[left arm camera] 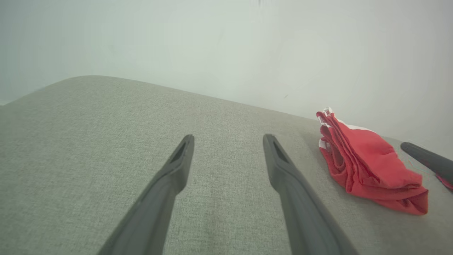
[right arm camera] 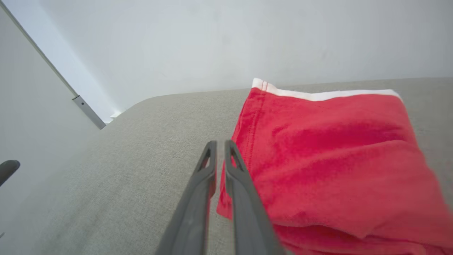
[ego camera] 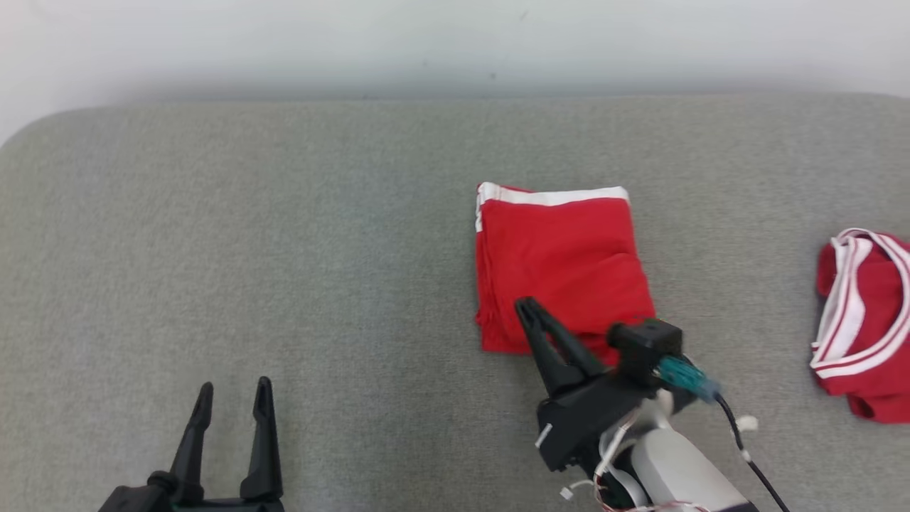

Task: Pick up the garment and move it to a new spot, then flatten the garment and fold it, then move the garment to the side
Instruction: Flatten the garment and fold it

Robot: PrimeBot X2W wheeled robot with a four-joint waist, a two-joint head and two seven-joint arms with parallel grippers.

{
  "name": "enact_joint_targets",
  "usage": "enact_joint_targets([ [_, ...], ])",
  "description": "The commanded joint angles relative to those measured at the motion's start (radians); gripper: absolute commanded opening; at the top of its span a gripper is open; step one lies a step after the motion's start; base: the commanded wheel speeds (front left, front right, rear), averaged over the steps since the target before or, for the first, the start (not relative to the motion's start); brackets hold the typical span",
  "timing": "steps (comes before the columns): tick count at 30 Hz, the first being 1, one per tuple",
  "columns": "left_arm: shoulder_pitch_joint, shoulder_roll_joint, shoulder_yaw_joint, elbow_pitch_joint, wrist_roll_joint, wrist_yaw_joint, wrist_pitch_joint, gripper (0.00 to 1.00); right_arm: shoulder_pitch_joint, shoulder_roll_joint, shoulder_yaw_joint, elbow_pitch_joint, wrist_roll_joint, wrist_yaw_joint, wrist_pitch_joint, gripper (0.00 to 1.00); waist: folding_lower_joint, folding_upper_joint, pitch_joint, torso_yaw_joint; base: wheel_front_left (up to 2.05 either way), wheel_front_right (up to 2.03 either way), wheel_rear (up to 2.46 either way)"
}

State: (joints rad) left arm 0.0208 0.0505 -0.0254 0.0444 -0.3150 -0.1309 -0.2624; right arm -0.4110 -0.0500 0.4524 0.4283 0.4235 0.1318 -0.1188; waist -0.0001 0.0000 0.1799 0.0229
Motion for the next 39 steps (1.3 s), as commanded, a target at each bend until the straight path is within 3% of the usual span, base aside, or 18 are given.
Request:
enact_joint_targets([
  [1, 0.011, 0.0, 0.006, -0.006, 0.003, 0.001, -0.003, 1.0, 0.015, -0.001, -0.007, -0.007, -0.017, -0.003, -0.009, 0.75, 0.0001, 0.0, -0.026, -0.026, 0.0, 0.0, 0.0],
  [2, 0.018, 0.0, 0.012, -0.01, 0.007, 0.001, -0.003, 1.0, 0.033, -0.001, -0.026, -0.023, -0.049, -0.003, -0.021, 1.0, 0.0001, 0.0, -0.034, -0.034, 0.0, 0.0, 0.0],
  [11, 0.061, 0.0, 0.042, -0.036, 0.015, 0.001, -0.003, 1.0, 0.248, 0.0, -0.303, -0.173, -0.212, -0.003, -0.066, 1.0, 0.0001, 0.0, -0.118, -0.093, 0.0, 0.0, 0.0],
  [20, 0.099, 0.0, 0.072, -0.005, 0.008, 0.001, -0.003, 1.0, 0.393, -0.006, -0.448, -0.244, -0.292, -0.003, -0.012, 1.0, 0.0001, 0.0, -0.167, -0.121, 0.0, 0.0, 0.0],
  [27, 0.097, 0.0, 0.091, 0.056, 0.032, 0.001, -0.003, 1.0, 0.424, -0.014, -0.48, -0.238, -0.309, -0.003, 0.005, 1.0, 0.0001, 0.0, -0.181, -0.12, 0.0, 0.0, 0.0],
  [39, 0.096, 0.011, 0.091, 0.091, 0.045, 0.001, -0.003, 1.0, 0.424, -0.017, -0.429, -0.207, -0.287, -0.003, -0.006, 1.0, 0.0001, 0.0, -0.197, -0.084, 0.0, 0.0, 0.0],
])
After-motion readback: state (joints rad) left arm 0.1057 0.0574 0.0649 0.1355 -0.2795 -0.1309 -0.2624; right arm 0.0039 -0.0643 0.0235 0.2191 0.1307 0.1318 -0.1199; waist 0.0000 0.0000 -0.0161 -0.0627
